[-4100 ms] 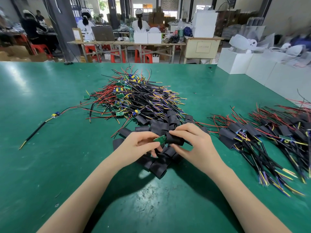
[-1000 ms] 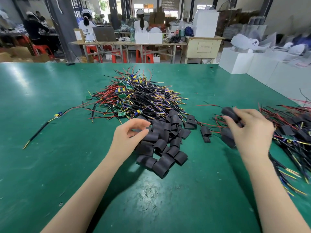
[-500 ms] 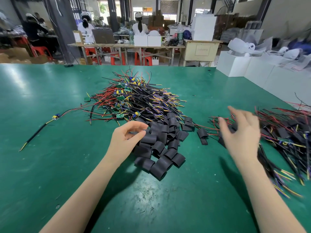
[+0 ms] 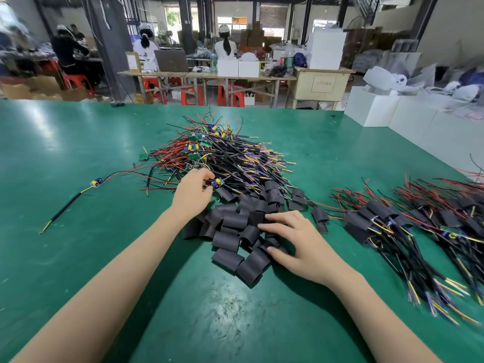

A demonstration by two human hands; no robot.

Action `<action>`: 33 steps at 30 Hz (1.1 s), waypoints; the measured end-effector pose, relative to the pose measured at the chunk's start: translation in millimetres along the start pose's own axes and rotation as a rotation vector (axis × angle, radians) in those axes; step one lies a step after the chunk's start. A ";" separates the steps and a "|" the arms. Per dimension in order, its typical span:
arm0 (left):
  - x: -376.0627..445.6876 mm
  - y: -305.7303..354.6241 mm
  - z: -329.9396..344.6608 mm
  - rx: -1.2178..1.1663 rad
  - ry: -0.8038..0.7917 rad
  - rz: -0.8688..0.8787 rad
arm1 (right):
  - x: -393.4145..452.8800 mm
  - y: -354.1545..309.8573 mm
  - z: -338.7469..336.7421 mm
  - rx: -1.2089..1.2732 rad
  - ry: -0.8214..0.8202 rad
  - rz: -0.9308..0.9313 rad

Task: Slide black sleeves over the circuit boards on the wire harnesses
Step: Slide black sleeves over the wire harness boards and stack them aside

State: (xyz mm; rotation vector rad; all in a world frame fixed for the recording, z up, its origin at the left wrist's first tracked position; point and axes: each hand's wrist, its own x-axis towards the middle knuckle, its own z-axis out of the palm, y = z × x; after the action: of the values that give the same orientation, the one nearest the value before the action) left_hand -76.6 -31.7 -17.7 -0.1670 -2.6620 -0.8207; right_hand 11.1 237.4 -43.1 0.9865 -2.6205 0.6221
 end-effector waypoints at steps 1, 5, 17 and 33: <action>6.7 -2.4 1.6 0.061 -0.029 0.030 | 0.2 -2.5 -1.1 0.036 -0.009 -0.020; 21.7 -9.4 7.8 0.270 -0.206 0.107 | -1.6 -9.9 -1.7 0.103 -0.076 -0.030; 24.2 0.9 9.5 0.017 -0.188 -0.072 | 2.6 -26.0 7.3 -0.093 -0.037 0.101; 28.7 17.5 -12.4 -0.084 -0.175 -0.272 | -1.3 -45.2 10.6 0.061 -0.088 -0.016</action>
State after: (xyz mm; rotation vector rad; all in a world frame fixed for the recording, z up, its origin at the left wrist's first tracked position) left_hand -96.0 -24.0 11.5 0.1118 -2.8572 -1.0458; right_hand 41.5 202.5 -39.5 1.0754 -2.6814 0.6724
